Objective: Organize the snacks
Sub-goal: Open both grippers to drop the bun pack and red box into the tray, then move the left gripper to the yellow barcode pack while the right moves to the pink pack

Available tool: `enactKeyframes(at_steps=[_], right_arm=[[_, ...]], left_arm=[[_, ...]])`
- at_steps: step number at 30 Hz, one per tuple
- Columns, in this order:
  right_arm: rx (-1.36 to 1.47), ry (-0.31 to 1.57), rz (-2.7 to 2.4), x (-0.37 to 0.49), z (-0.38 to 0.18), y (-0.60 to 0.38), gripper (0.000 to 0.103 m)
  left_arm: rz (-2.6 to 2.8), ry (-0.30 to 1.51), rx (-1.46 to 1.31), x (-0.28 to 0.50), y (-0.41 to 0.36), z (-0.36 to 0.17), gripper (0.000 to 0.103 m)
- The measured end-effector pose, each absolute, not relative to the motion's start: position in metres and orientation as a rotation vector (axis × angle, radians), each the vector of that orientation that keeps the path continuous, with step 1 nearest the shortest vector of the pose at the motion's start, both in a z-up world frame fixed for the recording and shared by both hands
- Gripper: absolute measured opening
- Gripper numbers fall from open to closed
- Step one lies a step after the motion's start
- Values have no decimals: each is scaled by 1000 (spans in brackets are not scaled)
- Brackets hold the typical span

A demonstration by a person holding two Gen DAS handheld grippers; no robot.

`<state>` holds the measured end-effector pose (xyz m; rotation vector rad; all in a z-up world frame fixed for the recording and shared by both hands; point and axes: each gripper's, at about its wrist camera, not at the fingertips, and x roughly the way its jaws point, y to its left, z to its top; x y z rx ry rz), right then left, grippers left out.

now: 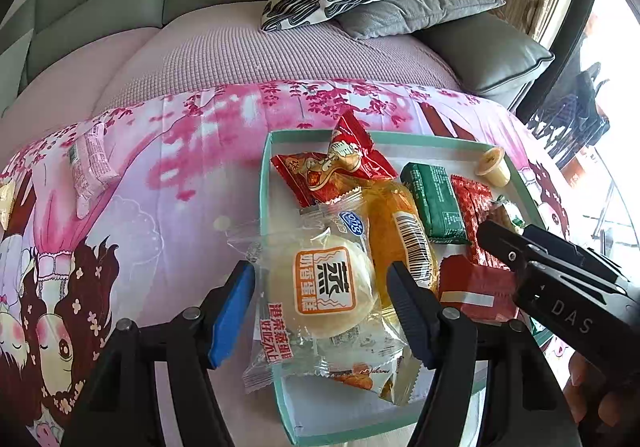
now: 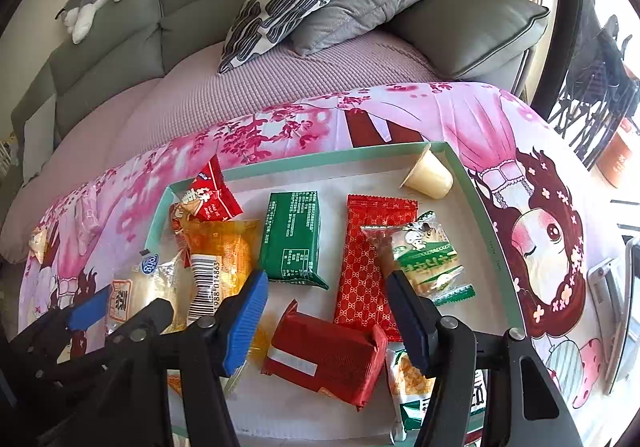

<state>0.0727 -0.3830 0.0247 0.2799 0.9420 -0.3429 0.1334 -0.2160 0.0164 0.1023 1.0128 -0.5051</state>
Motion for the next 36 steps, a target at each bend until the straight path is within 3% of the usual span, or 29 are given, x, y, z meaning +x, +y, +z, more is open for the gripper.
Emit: enactKeyframes(at_steps=[10,12,13,15,19,23,36], right_arm=[[242,957,-325,77,24,-374,66],[231,961,-322,78,23,-372,75],[224,961,-325,78,23,-371,84],[213,960,-327,79,23,-369,85],[207,966,-323,80,22,-367,86],[195,958,-325,82,23,-364,103],[75,936,-215,126,35,-284,103]], left_arm=[[-425,1000,18,147,-185,24,70],[-398,996,23,149,-182,24,73],[-382,992,27,150,-180,23,82],[-353,979,29,151,-175,23,90],[-298,953,21,156,-164,23,94],[-259,944,18,162,-149,22,100],[-55,868,-56,195,-23,45,100]])
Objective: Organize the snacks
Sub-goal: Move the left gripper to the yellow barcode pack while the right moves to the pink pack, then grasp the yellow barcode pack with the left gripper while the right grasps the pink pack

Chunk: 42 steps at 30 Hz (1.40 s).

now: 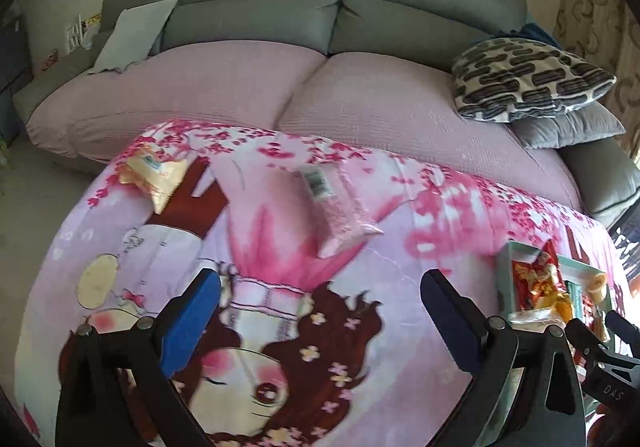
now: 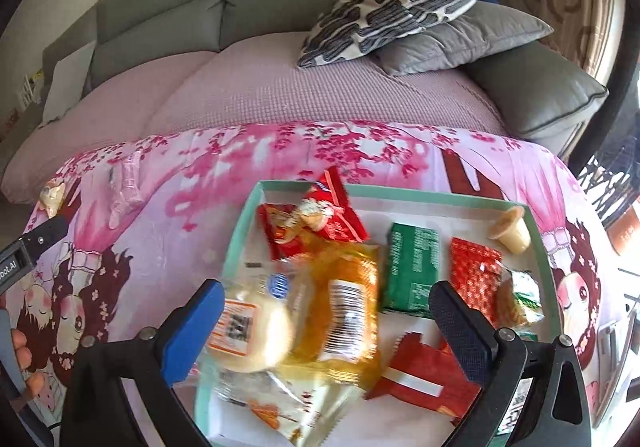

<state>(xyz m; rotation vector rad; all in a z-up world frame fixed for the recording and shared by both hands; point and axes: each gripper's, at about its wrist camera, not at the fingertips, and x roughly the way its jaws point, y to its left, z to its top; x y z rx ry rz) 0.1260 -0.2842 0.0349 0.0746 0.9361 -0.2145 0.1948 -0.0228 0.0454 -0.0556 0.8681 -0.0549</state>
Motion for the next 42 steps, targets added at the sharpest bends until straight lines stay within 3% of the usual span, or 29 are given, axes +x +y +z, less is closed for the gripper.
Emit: enactKeyframes(at_steps=[12,30,33,36,40,42], right_arm=[[57,950,121,235,37,-142,103],[-51,1119,161,326,-36,-83,97],[-63,1128,160,330,-40,-79,86],[-57,1136,167,330,-43,-79,71],[-54,1131,167,328,-43,-81,49],[-39,1130,172,326,-43,-84,46]], left_arm=[[23,965,-98,275,95,38,100],[-77,1145,84,378,124,-16,100],[-65,1170,66,385,130,-22,100],[-54,1161,18,387,136,-22,88],[-66,1156,-38,386,142,-21,81],[-54,1147,-34,383,142,-20,77]])
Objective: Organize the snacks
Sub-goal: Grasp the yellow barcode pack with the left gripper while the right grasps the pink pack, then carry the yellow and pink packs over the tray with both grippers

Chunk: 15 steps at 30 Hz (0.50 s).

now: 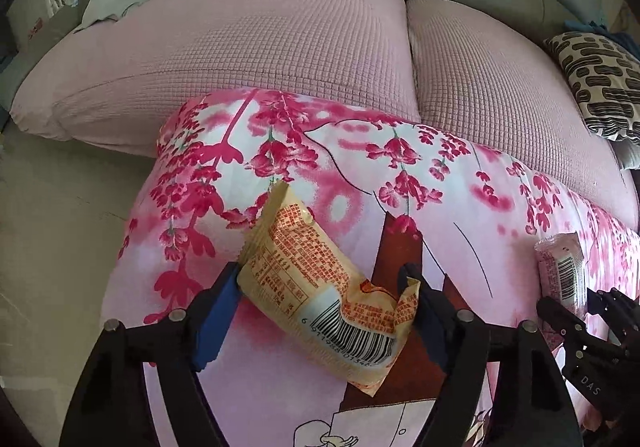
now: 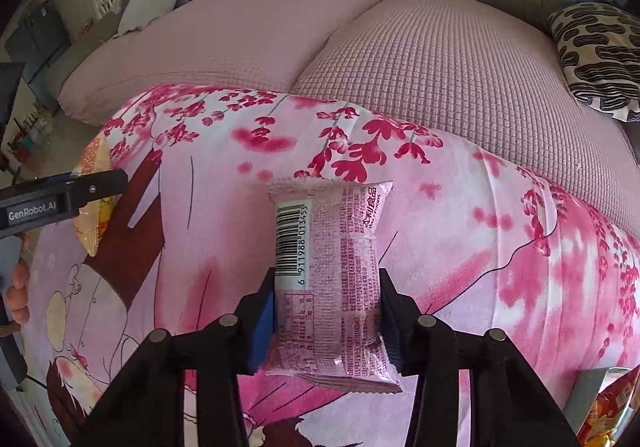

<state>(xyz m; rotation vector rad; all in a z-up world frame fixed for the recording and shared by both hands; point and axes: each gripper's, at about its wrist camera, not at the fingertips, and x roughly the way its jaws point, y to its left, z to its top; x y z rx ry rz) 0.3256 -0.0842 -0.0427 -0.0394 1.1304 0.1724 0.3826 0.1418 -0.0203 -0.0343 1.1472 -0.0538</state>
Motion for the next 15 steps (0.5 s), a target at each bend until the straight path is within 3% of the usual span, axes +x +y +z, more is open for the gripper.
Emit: enactKeyframes(at_steps=[4,15], right_arm=[[-27,1126,186,316,-40,-90,40],[39,1046,150,248,-7,-121,40]], left_arm=[[-63,1127,-63,365,140,-16,70],[-65,991,-192,277,97,13,69]])
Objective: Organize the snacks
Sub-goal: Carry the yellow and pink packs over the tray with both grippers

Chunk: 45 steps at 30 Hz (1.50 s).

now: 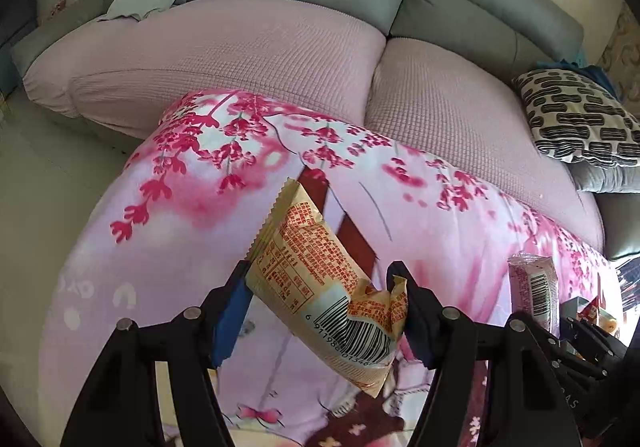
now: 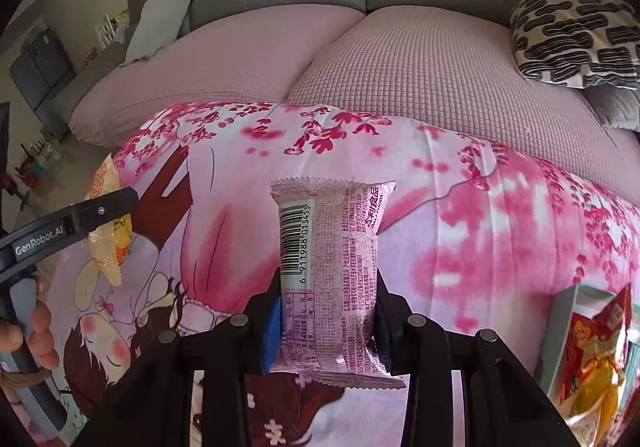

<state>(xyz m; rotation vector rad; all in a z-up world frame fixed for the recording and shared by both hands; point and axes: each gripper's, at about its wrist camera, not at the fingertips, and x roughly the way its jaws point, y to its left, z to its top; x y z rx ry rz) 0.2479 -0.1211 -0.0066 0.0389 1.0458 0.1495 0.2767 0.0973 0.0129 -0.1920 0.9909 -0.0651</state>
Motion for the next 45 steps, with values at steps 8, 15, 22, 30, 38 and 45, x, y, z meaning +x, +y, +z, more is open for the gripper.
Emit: enactKeyframes(at_steps=[8,15,22,30,38,45], right_arm=[[106,1024,64,183,13,-166,40],[180,977,-44,124,33,-226,40],[264,914,-185,77,53,-296,40],[322,847,-396,39,65,-372,40],[365,867,-451,27,50,-409,40],[380,875,-429,35,36,-415,40]], left_arm=[[-132,925,-259,207,37,33,70],[-210,897,-274,171,-26,43,70],[-347,852,-200,146,-105,65,70],[-498,830,-94,117,-182,73,70],[-563,877,11,105,-233,55,70],[-567,909,50,104,-250,41,70]])
